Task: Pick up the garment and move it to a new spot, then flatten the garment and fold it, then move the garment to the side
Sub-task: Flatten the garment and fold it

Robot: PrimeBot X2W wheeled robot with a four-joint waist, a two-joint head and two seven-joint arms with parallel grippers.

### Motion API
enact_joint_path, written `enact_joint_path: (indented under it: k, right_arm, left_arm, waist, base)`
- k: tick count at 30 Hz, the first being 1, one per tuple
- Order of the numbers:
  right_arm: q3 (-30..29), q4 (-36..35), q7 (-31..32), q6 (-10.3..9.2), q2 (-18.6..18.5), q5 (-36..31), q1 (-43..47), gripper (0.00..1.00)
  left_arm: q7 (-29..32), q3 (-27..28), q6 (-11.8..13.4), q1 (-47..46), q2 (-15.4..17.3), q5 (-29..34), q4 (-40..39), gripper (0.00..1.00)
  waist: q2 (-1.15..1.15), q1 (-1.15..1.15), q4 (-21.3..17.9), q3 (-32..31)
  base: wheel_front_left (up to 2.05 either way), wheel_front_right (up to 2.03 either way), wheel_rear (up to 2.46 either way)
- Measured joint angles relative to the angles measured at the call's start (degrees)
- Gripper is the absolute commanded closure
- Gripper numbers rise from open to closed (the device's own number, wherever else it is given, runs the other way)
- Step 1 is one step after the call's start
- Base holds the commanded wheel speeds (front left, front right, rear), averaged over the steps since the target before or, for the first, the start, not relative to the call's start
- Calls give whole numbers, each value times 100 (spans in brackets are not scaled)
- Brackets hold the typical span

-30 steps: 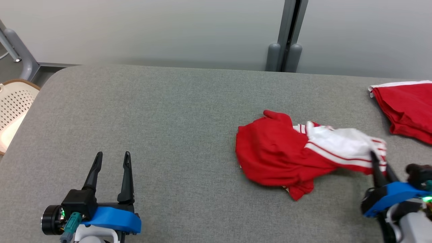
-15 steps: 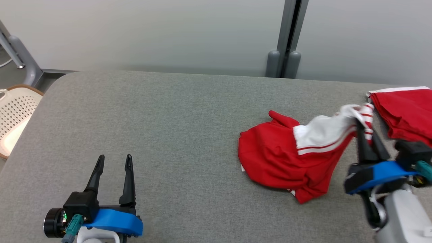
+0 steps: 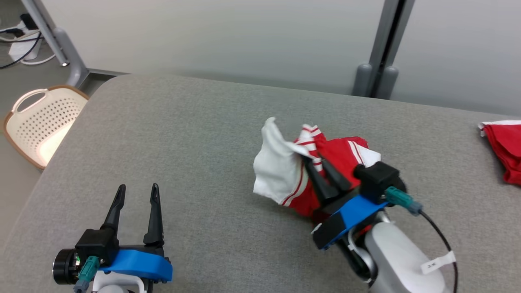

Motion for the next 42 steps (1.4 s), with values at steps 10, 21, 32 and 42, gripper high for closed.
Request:
enact_joint_path:
  k: [10,21,32,42]
  right_arm:
    - [2015,571,-83,0,18,1158,-359,100]
    - [2141,769,-101,1,23,1170,-426,0]
    - [-320,62,-101,0,-219,-230,414,0]
    - [-1882,-884,-100,0,-304,-700,1848,0]
  left_arm:
    - [0,-42,0,-94,-3,-79,48,0]
    - [0,-38,55,-109,-5,-171,65,0]
    - [0,112,58,41,-7,-34,12,0]
    - [0,145,56,205,-9,18,-41,0]
  waist:
    - [0,0,297,179]
    - [0,0,65,206]
    - [0,-1,-437,40]
    - [0,-1,-688,-118]
  base:
    - [0,0,0]
    - [0,0,0]
    - [0,0,0]
    - [0,0,0]
